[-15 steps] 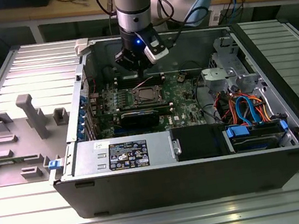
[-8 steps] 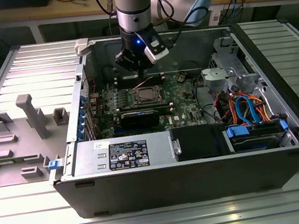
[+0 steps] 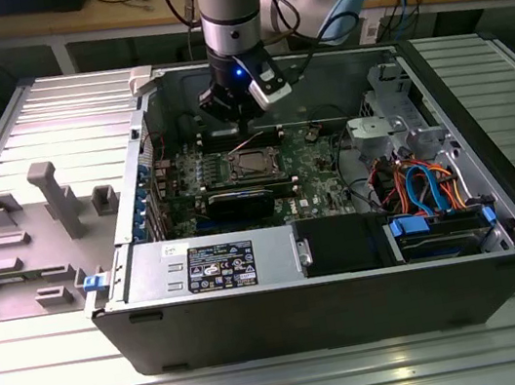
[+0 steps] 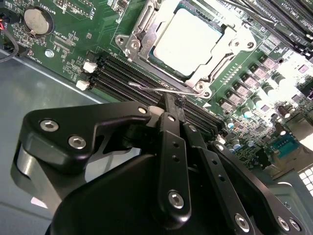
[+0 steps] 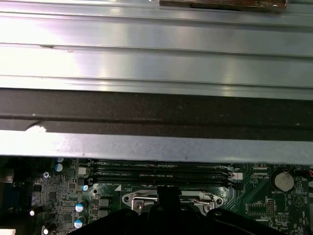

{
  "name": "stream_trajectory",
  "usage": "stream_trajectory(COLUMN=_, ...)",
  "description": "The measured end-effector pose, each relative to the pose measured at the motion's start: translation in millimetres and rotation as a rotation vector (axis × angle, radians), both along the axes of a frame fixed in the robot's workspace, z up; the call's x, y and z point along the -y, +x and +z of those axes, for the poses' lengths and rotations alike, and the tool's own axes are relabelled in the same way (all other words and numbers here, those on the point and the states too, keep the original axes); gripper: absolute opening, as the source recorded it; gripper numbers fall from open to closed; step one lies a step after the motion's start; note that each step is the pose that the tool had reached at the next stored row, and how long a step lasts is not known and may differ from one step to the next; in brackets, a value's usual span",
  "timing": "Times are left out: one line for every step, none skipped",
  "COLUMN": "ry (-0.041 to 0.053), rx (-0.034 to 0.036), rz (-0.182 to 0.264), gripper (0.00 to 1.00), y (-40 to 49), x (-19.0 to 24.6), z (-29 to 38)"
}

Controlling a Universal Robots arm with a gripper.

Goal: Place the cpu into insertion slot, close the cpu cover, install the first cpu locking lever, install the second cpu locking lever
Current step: 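Install the first cpu locking lever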

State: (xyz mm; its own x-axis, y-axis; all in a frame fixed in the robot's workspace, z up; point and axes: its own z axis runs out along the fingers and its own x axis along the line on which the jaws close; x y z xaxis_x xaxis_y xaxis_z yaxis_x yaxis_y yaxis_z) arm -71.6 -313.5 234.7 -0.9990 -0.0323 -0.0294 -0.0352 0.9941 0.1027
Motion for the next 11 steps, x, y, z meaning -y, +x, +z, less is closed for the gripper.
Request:
stream_trajectory(ry=-0.0001, rx=-0.0006, rz=0.0, gripper=0.11, y=2.8, x=0.1, z=-0.6)
stream_trajectory(ry=-0.0002, rx=-0.0012, rz=0.0, gripper=0.11, y=6.1, x=0.0, z=-1.3)
stream_trajectory(ry=-0.0002, rx=-0.0013, rz=0.0, gripper=0.11, y=7.0, x=0.0, z=-1.6)
stream_trajectory(ry=-0.0002, rx=-0.0014, rz=0.0, gripper=0.11, y=7.5, x=0.0, z=-1.8)
stream_trajectory(ry=-0.0004, rx=-0.0014, rz=0.0, gripper=0.11, y=7.8, x=0.0, z=-2.0)
stream_trajectory(ry=-0.0003, rx=-0.0014, rz=0.0, gripper=0.11, y=8.1, x=0.0, z=-2.3)
stream_trajectory(ry=-0.0007, rx=-0.0014, rz=0.0, gripper=0.11, y=8.9, x=-0.1, z=-2.9)
stream_trajectory(ry=-0.0007, rx=-0.0014, rz=0.0, gripper=0.11, y=9.6, x=-0.1, z=-3.2)
stream_trajectory(ry=-0.0007, rx=-0.0014, rz=0.0, gripper=0.11, y=10.4, x=-0.1, z=-3.5)
stream_trajectory(ry=-0.0006, rx=-0.0016, rz=0.0, gripper=0.11, y=11.0, x=-0.2, z=-3.9)
stream_trajectory(ry=-0.0006, rx=-0.0017, rz=0.0, gripper=0.11, y=12.2, x=-0.2, z=-5.0)
